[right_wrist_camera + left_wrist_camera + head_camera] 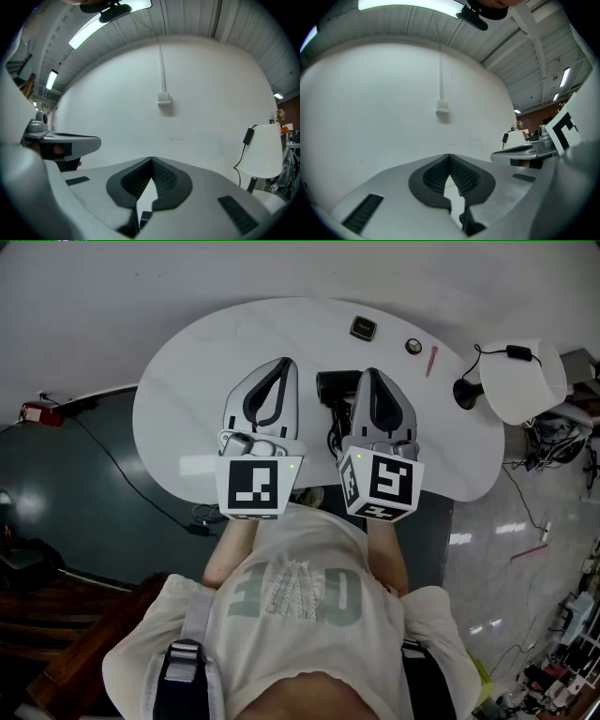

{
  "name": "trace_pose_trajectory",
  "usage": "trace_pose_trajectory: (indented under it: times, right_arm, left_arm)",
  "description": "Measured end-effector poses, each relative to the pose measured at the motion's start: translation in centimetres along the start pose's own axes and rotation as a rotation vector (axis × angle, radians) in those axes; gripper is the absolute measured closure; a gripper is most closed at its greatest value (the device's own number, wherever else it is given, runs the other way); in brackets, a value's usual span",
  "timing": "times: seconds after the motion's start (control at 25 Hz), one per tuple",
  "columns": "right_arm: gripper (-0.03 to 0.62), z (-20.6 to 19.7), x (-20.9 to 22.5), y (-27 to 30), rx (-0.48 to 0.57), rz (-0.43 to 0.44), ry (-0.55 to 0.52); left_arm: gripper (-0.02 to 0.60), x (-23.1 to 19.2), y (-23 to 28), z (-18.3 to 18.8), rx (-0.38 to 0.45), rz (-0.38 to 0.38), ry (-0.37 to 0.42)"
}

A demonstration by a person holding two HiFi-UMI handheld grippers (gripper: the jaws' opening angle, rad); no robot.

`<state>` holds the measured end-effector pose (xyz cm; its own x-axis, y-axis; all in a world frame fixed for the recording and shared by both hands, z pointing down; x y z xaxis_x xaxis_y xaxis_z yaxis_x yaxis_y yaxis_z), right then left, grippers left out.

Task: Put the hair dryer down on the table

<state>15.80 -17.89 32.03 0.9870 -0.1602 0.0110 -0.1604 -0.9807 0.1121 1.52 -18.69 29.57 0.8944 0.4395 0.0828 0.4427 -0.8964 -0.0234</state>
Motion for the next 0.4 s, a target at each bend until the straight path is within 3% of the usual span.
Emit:
trace_pose_trajectory:
  times: [0.4]
  right_arm:
    - [0.589, -0.13, 0.37, 0.01, -0.005, 0.003, 0.001]
  left_arm:
    - [0.577, 0.3, 0.24, -0.03, -0.011, -0.008, 0.01]
Point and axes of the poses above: the fingertips, and each gripper's own axes: y forward along the fingers, x to its right, z out of its top, the point moved 5 cm from there along -y, backward along the fingers, and after that the axes turned 1 degree about y, right-handed, at the moved point
